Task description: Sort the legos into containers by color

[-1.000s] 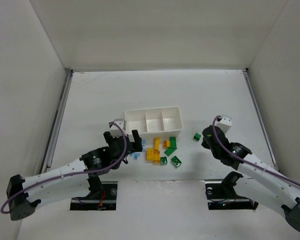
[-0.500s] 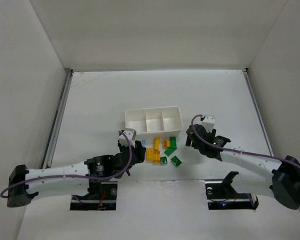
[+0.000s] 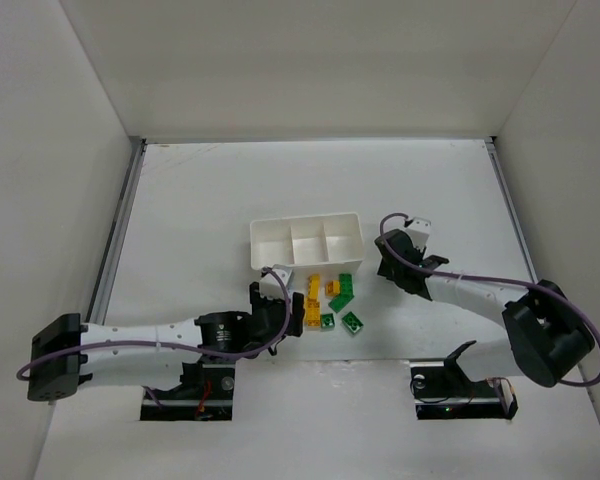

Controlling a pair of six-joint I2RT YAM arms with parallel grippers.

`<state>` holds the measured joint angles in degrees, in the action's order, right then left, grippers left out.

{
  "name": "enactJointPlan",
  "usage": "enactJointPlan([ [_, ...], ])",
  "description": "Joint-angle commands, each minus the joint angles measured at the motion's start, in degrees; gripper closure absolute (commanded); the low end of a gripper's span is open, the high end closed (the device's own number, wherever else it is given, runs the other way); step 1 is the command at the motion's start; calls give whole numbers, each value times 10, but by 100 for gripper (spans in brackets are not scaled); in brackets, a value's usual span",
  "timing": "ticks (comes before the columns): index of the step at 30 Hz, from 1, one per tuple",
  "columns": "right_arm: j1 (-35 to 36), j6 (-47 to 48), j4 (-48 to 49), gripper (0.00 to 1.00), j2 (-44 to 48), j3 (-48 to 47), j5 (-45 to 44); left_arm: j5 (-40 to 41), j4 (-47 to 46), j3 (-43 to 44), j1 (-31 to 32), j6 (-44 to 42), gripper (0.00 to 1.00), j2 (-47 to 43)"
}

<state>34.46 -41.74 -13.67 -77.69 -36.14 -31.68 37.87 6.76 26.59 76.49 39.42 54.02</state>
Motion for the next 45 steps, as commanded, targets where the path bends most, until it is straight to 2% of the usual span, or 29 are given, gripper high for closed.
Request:
enactJointPlan([
  [1,-13,0,36,62,-5,-20,17,-13,-18,14,-2,-5,36,9],
  [2,-10,-4,32,72,-2,-15,12,-18,-21,12,-5,-5,34,13],
  [5,3,-6,-5,78,61,-4,-20,-19,-22,9,-6,-2,29,14],
  [9,26,5,-77,78,167,-19,-39,-22,-25,11,-10,-7,28,21],
  [13,67,24,-98,77,220,-63,-30,-39,-38,12,-13,-7,27,38],
  [20,117,61,-50,76,191,-125,-17,-39,-62,13,-16,-4,31,80],
  [33,176,82,-11,75,166,-147,0,-42,-118,17,-46,-13,55,156],
  [36,177,87,0,75,154,-149,4,-42,-124,14,-50,-11,69,159],
  [38,176,89,6,75,144,-152,7,-41,-121,14,-52,-9,80,154],
  [40,176,93,15,74,134,-155,10,-36,-114,12,-53,-7,85,142],
  [45,168,111,45,74,100,-164,21,-27,-93,10,-58,-5,87,73],
])
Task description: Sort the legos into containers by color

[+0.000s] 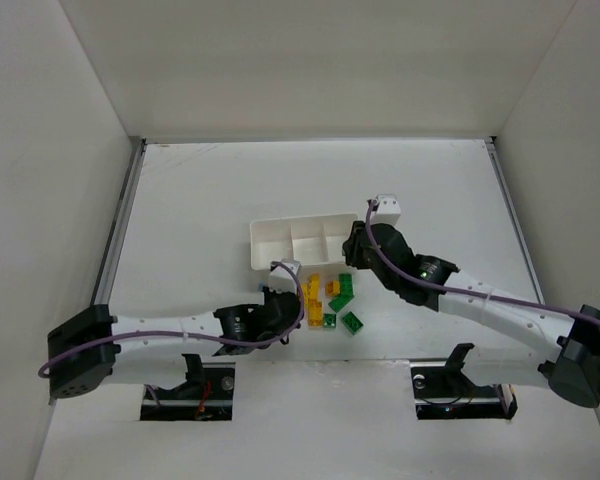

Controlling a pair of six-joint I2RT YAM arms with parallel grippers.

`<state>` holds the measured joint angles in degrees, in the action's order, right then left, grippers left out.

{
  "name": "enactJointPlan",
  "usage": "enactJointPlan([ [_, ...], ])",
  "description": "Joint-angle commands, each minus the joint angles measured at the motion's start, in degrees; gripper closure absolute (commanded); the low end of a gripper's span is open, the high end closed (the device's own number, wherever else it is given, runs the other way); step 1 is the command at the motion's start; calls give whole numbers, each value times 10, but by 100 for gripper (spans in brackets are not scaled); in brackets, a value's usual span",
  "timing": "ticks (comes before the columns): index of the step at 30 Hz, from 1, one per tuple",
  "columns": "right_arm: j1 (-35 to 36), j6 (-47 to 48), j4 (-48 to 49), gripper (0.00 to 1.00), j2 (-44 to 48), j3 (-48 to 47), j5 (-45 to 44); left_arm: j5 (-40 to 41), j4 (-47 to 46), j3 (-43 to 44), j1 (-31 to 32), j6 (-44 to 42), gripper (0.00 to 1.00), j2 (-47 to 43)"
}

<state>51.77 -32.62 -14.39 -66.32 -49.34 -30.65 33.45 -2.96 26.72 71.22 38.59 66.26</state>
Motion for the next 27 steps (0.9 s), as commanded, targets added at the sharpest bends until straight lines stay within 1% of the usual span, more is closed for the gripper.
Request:
enactJointPlan([
  [1,-13,26,63,74,-22,-33,13,17,8,9,-7,3,87,-63],
  [4,-37,39,87,74,-56,-39,22,8,9,8,-16,0,87,-84],
  [7,-50,42,103,70,-87,-49,31,2,20,10,-19,3,87,-91],
  [9,-58,49,124,56,-111,-52,32,4,24,13,-16,4,88,-99],
  [12,-64,50,129,37,-131,-64,31,7,39,23,-14,4,88,-118],
  [14,-63,52,134,32,-124,-63,28,9,53,32,-19,3,88,-139],
  [17,-60,55,133,32,-106,-50,23,14,59,43,-36,-4,88,-168],
  [18,-55,51,132,35,-93,-38,20,14,59,47,-45,-4,88,-174],
  [22,-16,34,125,54,-45,21,20,12,49,67,-111,-11,88,-176],
  [23,-2,26,122,57,-34,37,20,7,47,75,-132,-14,88,-171],
  [25,27,6,113,58,-16,65,23,1,41,93,-172,-30,88,-155],
  [27,49,-8,111,56,-7,86,20,-12,35,113,-211,-47,88,-129],
])
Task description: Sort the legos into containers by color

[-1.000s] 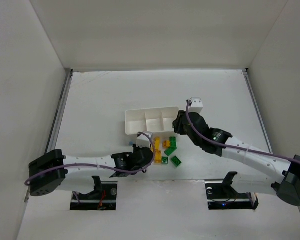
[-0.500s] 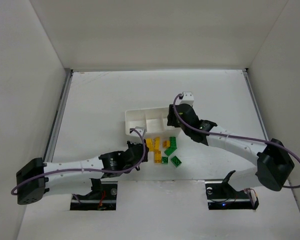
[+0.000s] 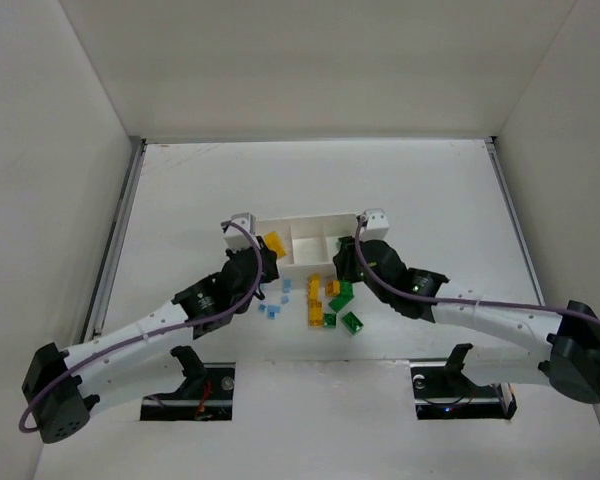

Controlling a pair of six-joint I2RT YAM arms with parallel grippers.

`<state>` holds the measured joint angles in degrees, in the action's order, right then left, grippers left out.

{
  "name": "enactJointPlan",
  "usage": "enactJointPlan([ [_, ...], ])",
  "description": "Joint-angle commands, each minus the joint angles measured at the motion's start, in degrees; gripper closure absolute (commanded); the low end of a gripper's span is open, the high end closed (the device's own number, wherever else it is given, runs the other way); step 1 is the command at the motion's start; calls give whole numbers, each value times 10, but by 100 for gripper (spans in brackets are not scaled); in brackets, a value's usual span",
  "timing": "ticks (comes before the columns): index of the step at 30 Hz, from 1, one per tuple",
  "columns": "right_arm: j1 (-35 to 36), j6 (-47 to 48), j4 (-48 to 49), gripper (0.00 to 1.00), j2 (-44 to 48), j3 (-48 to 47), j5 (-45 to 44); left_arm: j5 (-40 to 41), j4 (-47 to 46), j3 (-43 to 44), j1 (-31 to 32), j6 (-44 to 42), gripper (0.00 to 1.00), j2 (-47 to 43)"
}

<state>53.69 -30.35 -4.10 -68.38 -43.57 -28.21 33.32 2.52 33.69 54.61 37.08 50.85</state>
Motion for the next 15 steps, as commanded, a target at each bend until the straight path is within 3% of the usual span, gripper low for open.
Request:
enactJointPlan([
  [1,38,-39,8,53,18,39,-6,-15,-23,51,-56,-37,88,37],
  [4,53,-62,14,45,19,61,-1,-25,-38,72,-93,-53,88,84],
  [11,67,-67,38,43,-42,61,-1,-20,-61,90,-133,-81,87,168],
  [15,67,-68,43,43,-85,52,-4,-21,-72,88,-149,-85,77,186],
])
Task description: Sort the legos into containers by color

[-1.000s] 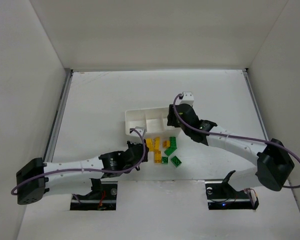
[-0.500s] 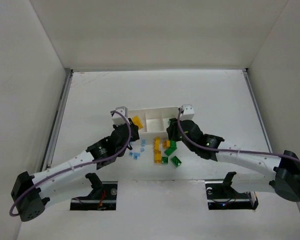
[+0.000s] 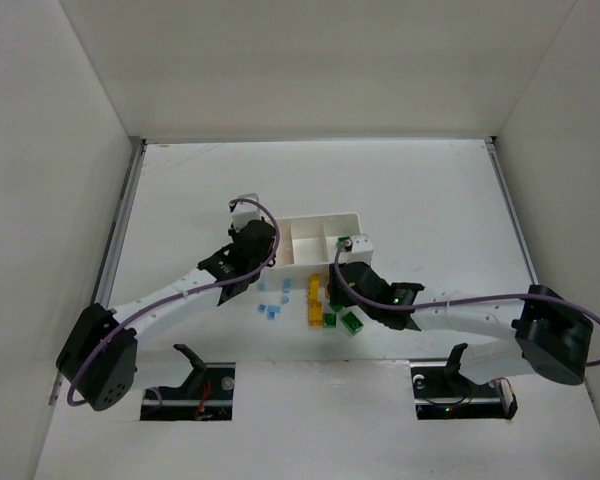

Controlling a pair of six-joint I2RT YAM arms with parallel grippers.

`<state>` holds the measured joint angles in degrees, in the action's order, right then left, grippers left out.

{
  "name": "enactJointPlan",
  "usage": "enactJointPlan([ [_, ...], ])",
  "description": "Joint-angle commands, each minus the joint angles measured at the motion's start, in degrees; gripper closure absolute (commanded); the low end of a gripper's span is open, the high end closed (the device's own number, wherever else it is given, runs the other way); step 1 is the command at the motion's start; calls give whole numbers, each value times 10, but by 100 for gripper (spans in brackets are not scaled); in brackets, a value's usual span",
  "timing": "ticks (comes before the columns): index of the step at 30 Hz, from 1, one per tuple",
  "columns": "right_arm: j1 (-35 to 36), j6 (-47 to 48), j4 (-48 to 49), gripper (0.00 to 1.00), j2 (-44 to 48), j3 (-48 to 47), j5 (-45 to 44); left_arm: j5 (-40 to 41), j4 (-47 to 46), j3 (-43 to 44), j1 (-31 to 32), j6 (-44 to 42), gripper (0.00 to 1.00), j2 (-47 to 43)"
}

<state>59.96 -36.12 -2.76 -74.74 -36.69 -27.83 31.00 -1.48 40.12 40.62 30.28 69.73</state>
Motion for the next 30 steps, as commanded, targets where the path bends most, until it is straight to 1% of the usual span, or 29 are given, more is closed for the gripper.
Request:
enactJointPlan([
  [1,5,-11,31,44,-29,-20,-7,4,-33,22,-11,-17,73,-3],
  [2,4,-11,33,44,-38,-23,-7,4,-34,20,-14,-17,68,-6],
  [3,4,-11,33,45,-45,-27,-7,5,-35,17,-16,-17,66,-11],
  [6,3,-11,35,48,-69,-41,-7,4,-35,4,-7,-18,65,-46],
  [8,2,-11,35,49,-83,-49,-8,-3,-29,-8,11,-17,67,-70],
  [10,-2,-11,34,51,-102,-57,-11,-1,-21,-34,55,-9,68,-97],
  [12,-3,-11,32,52,-116,-63,-13,4,-6,-54,99,6,68,-114],
  [14,-5,-13,30,52,-127,-67,-13,13,16,-78,150,35,68,-133],
  [15,-6,-14,30,52,-131,-69,-13,18,23,-84,164,44,68,-138],
  [16,-7,-15,28,52,-136,-73,-16,28,41,-99,200,70,68,-153],
  [17,-8,-15,27,52,-138,-74,-16,30,47,-104,213,79,67,-159],
  [18,-9,-15,23,54,-140,-77,-17,33,54,-112,230,93,67,-166],
  [19,-11,-19,18,66,-142,-80,-23,33,56,-117,243,104,66,-169],
  [21,-9,-26,14,74,-132,-81,-38,30,48,-134,273,128,64,-172],
  [23,-9,-26,12,78,-102,-76,-51,31,46,-140,288,137,62,-167],
  [25,2,-28,-7,78,-56,-73,-57,31,34,-148,307,153,58,-158],
  [26,10,-33,-27,78,-19,-73,-58,26,16,-155,320,160,55,-152],
  [29,16,-36,-64,78,48,-81,-62,22,-20,-159,339,164,48,-124],
  [30,16,-36,-72,78,56,-83,-63,21,-25,-155,342,164,47,-116],
])
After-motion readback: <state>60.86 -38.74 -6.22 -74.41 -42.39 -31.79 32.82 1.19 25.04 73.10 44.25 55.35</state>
